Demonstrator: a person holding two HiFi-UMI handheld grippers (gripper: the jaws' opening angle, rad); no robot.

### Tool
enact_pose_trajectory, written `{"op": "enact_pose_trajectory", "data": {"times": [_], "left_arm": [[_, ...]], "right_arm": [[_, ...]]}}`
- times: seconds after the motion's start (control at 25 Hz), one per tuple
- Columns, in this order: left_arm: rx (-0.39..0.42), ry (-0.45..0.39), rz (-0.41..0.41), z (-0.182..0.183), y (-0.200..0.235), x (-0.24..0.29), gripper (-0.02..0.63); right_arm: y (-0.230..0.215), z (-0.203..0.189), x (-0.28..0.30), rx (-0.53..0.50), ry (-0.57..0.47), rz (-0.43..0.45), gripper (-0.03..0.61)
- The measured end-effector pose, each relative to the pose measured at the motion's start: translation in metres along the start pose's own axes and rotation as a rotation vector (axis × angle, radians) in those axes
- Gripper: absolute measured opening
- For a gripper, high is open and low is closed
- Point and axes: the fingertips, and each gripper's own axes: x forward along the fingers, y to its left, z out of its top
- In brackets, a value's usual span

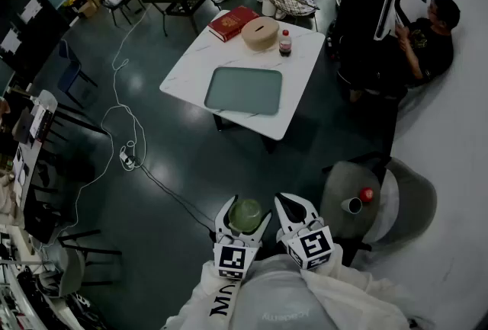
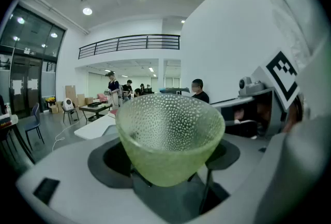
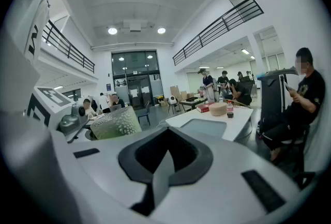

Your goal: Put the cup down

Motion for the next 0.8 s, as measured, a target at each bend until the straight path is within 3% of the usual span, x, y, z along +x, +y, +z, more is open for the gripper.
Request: {"op": "enact_pose_trajectory", "data": {"times": [0.48, 0.8], "left_arm": [[0.041, -0.061, -0.020, 0.029, -0.046, -0.003, 0.393], [0.049, -0.061, 0.022, 0.031, -0.045, 0.000, 0.393]], "right_arm": [[-0.026, 0.028, -0.041, -0.031, -0.067, -0.051, 0.005], [-0.033, 0.032, -0.046, -0.012, -0.099, -0.028, 0.005]]}}
